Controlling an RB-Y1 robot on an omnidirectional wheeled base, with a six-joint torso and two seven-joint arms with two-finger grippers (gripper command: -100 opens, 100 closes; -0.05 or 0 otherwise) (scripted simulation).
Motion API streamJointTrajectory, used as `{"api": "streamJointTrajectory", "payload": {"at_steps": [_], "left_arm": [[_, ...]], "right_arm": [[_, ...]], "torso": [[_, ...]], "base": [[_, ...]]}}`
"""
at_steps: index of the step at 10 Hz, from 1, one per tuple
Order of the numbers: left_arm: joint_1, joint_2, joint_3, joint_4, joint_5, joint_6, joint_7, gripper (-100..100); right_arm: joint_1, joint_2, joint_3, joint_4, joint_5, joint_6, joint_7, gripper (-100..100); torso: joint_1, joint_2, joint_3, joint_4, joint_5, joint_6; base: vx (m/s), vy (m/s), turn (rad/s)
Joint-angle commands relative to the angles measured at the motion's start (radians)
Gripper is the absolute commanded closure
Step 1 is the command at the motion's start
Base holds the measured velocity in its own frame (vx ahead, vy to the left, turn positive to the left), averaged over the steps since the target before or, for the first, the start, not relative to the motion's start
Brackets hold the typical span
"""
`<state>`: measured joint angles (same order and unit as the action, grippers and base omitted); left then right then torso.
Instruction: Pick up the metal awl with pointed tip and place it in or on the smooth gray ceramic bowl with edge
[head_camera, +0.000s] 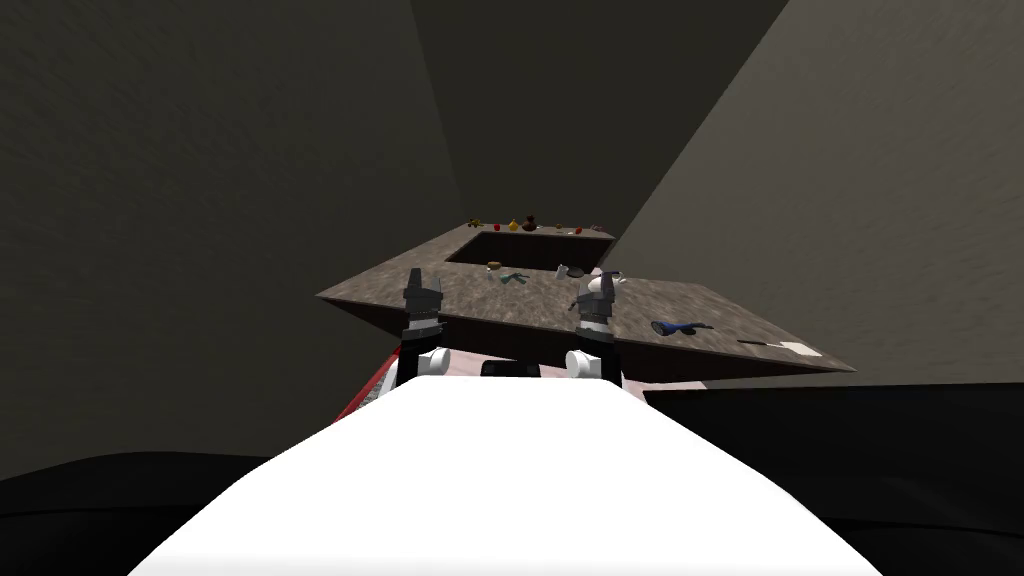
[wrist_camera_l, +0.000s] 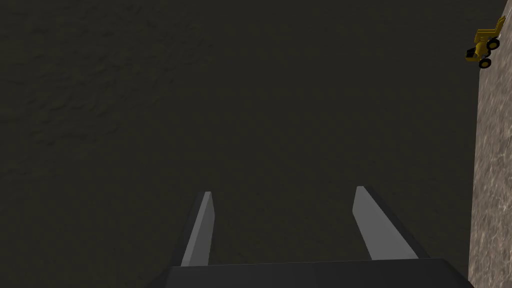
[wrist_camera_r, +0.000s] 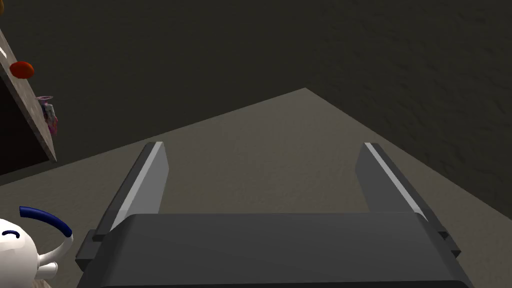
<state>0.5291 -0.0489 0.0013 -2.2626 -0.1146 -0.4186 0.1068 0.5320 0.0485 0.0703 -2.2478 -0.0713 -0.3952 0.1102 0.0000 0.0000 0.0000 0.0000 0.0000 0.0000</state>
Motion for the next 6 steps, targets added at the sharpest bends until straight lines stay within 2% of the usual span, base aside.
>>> {"api": "streamJointTrajectory", "payload": {"at_steps": [1,6], "left_arm": [[0.000,0.000,0.000,0.000,0.000,0.000,0.000,0],[0.000,0.000,0.000,0.000,0.000,0.000,0.000,0]], "right_arm": [[0.002,-0.044,0.000,0.005,0.001,0.003,-0.002,-100],[0.016,-0.184,0.001,0.032,0.010,0.021,-0.015,-100]], "torso": [[0.000,0.000,0.000,0.000,0.000,0.000],[-0.001,0.001,0.000,0.000,0.000,0.000]], "base": [[-0.003,-0.002,0.033],[-0.008,-0.007,0.055]]}}
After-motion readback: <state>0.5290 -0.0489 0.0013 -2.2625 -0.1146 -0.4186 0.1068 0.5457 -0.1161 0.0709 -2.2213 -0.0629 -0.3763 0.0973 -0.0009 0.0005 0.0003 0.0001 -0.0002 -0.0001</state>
